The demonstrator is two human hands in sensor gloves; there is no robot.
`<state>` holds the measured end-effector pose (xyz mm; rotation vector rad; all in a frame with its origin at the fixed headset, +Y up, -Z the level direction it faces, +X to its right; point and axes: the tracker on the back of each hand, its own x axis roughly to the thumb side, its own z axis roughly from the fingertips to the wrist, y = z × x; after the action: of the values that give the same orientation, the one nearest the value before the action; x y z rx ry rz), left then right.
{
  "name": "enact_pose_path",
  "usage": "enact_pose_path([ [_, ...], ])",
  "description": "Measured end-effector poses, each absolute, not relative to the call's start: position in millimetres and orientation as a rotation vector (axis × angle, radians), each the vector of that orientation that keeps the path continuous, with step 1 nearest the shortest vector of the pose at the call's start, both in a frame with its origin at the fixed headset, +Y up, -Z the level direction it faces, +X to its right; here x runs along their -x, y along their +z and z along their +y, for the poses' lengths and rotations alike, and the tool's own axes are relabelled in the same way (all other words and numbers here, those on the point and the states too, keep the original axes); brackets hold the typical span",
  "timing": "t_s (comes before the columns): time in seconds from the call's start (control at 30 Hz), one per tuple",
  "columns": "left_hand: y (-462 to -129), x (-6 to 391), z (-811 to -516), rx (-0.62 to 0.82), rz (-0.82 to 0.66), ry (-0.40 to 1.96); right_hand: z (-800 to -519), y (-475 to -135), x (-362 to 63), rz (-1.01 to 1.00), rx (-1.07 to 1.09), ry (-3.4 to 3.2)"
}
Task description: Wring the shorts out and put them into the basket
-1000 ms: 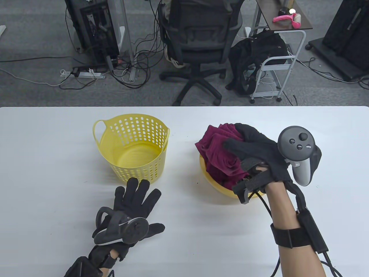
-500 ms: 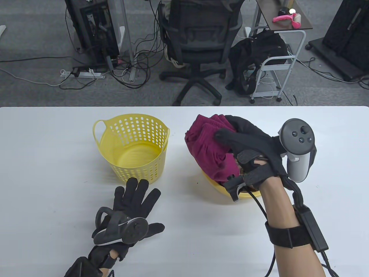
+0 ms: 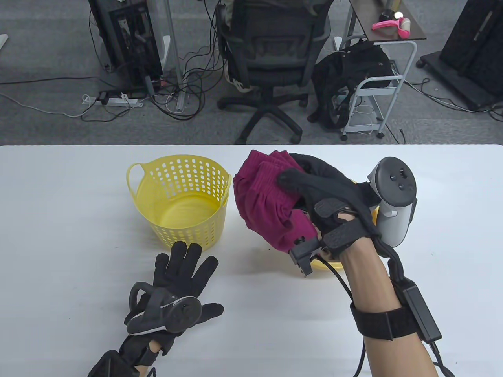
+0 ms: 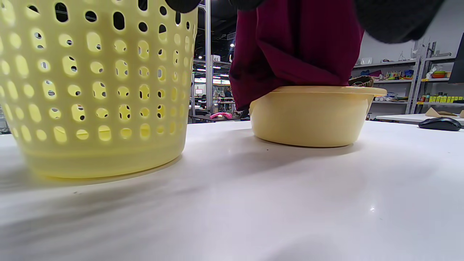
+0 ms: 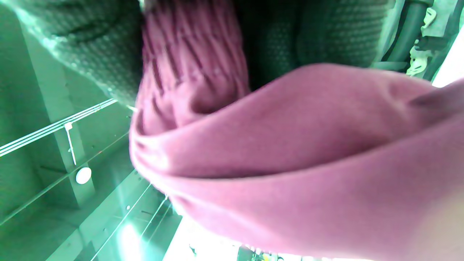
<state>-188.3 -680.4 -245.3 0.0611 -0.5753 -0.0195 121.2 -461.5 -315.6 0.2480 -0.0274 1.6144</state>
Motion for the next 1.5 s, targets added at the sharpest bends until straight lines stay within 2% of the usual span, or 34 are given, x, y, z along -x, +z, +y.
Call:
enact_pose_path([
  [0.83,-244.2,191.1,-677.5,-0.083,-0.575,0.0,-438.3,-302.8,-88.1,0.048,-0.313,1.508],
  [1.3,-243.4,189.5,-677.5,-0.077,-0.583,-0.001,-441.7,-307.3,-104.5,0.017,-0.266,1.527],
  [1.5,-243.6,178.1,-687.3,-0.024,-0.618,0.057,-444.2,-308.7,-113.3,0.006,-0.248,1.531],
])
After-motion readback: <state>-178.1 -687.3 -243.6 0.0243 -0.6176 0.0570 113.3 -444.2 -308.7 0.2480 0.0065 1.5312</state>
